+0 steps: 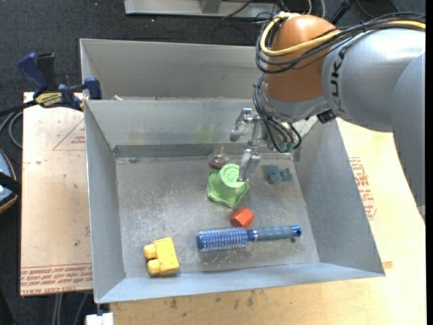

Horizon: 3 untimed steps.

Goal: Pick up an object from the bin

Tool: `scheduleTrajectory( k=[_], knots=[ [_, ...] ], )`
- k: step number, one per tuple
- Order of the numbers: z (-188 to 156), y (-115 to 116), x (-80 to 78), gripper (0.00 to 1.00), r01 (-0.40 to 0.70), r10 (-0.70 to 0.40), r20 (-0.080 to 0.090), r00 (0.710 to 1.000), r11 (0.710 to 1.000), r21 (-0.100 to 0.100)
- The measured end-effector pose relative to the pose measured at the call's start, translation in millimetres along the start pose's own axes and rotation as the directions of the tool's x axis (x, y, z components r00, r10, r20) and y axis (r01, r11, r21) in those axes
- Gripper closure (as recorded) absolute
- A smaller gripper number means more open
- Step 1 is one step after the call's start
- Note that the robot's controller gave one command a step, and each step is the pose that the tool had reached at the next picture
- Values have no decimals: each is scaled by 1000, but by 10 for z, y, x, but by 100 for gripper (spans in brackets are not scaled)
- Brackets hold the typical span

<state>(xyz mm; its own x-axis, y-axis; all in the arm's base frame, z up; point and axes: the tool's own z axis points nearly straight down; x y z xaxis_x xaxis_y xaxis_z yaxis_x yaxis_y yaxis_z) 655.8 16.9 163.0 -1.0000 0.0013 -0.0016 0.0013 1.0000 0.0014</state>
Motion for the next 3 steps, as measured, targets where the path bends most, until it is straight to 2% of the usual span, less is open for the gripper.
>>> scheduleTrajectory(
  k=[1,2,3],
  knots=[
    [783,-115,740,0,11,-11,22,1000,1000,-2],
    [775,-113,735,100,13,-13,21,1000,1000,-1],
    [798,-89,680,100,20,-20,17,1000,1000,2]
  ],
)
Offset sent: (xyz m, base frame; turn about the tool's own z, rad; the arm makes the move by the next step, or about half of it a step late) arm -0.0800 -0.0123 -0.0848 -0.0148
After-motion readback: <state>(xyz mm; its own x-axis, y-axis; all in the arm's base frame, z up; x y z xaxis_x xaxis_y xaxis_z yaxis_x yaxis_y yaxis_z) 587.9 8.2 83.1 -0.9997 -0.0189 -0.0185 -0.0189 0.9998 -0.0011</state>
